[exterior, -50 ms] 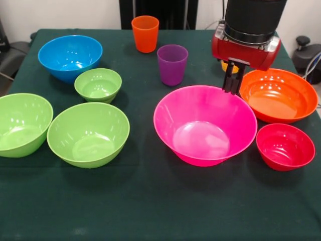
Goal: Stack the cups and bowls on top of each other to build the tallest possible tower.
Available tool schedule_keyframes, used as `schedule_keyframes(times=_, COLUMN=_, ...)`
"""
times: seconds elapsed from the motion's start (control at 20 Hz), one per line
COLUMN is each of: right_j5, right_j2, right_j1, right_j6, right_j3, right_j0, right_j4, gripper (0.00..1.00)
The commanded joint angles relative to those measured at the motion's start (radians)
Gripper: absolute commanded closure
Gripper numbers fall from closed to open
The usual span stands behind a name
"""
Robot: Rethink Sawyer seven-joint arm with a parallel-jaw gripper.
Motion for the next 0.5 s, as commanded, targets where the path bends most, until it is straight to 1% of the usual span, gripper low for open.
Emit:
schedule_keyframes(times=0.05, right_j5=-0.048, right_j2=0.103, right_j1=-0.014, right_j6=-0.162, right_j3=0.111, right_j0=-0.027, right_j4=-0.081, gripper=1.0)
schedule_keyframes(times=0.5, right_j5=-0.065, right_j2=0.123, right_j1=-0.008, right_j6=-0.168, right_j3=0.117, right_j0=-0.058, right_j4=-0.094, gripper=1.0)
